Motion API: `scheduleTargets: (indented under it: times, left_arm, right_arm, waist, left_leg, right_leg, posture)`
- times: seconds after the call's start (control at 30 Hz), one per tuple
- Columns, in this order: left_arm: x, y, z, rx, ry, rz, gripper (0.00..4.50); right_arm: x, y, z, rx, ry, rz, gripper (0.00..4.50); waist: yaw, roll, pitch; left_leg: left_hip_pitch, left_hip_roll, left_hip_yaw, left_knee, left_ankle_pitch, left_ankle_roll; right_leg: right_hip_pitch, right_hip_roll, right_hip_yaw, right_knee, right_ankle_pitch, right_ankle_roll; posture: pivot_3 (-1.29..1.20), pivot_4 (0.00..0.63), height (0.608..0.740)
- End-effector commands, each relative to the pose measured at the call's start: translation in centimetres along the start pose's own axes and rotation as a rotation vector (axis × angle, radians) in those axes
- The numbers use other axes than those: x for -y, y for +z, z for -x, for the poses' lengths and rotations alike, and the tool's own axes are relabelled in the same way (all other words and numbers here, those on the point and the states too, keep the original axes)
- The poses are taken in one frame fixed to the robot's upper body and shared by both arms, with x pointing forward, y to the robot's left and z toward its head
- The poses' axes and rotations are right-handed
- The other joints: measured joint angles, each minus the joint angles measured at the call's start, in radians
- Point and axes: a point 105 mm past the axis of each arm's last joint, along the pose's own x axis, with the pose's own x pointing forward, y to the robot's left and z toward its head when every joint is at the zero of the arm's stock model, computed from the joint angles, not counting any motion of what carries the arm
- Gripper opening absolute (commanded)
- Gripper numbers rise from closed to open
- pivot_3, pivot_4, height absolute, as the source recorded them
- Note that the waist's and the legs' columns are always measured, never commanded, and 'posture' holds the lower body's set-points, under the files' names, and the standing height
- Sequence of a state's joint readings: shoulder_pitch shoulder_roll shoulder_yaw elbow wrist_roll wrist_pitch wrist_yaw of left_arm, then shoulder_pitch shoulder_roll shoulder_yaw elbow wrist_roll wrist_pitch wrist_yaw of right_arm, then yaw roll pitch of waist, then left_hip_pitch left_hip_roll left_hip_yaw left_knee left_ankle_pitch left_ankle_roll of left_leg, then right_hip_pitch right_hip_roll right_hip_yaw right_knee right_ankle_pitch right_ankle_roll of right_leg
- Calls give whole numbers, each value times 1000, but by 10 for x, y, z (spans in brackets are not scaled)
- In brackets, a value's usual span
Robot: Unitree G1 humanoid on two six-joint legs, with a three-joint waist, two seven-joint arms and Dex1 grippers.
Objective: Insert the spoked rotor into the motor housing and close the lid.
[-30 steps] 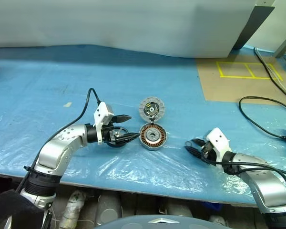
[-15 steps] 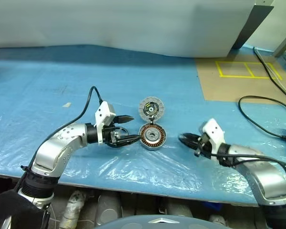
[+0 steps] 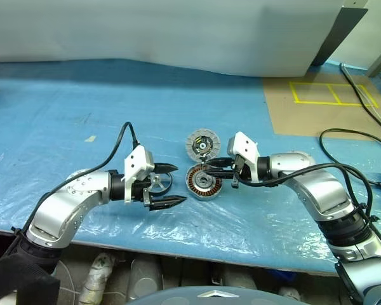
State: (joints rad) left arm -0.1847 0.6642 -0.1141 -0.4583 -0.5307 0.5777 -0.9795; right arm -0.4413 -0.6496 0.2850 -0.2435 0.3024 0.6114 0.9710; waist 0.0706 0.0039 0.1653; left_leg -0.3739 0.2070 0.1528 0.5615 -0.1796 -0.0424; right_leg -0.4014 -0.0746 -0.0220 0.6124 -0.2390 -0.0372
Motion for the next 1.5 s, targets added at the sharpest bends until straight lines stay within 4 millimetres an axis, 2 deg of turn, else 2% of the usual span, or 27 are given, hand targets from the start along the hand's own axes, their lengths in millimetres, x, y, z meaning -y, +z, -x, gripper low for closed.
scheduleTargets:
  times: [0.03,0.17,0.4,0.67,1.03,1.17,1.5]
  left_arm:
    - [7,2,2,-7,-8,-70,4500]
    - [4,0,5,3,26,-63,4500]
    - [2,-5,6,7,44,-51,4500]
    - [0,-12,7,7,45,-47,4500]
    - [0,-21,7,4,45,-45,4500]
    - [-1,-23,7,10,48,-37,4500]
    - [0,-30,9,10,49,-22,4500]
  right_arm:
    - [-3,-4,-4,-13,45,37,647]
    - [-8,-9,-6,-22,83,39,647]
    - [-2,-11,-12,-22,65,43,647]
    - [4,-24,-15,-44,43,5,647]
    - [0,-31,-17,-70,49,26,647]
    - [-2,-25,-18,-43,52,0,1941]
    - [6,-1,0,31,17,-3,1941]
  waist:
    - [-2,0,0]
    - [-2,0,0]
    - [-3,0,0]
    - [-3,0,0]
    - [-3,0,0]
    - [-3,0,0]
    - [-2,0,0]
  left_leg:
    - [0,0,0,0,0,0]
    - [0,0,0,1,0,0]
    - [0,0,0,2,0,0]
    - [1,0,0,3,0,0]
    - [1,0,0,4,0,0]
    - [1,0,0,4,0,0]
    - [1,0,0,4,0,0]
  right_leg:
    - [0,0,0,0,0,0]
    - [0,0,0,1,0,0]
    - [-1,0,1,4,0,0]
    - [-1,0,1,5,0,0]
    - [-1,0,2,7,0,0]
    - [-1,0,2,7,0,0]
    - [-1,0,2,7,0,0]
  posture:
    - [0,150,740]
    - [0,150,740]
    - [0,150,740]
    - [0,150,740]
    - [0,150,740]
    - [0,150,740]
    - [0,150,740]
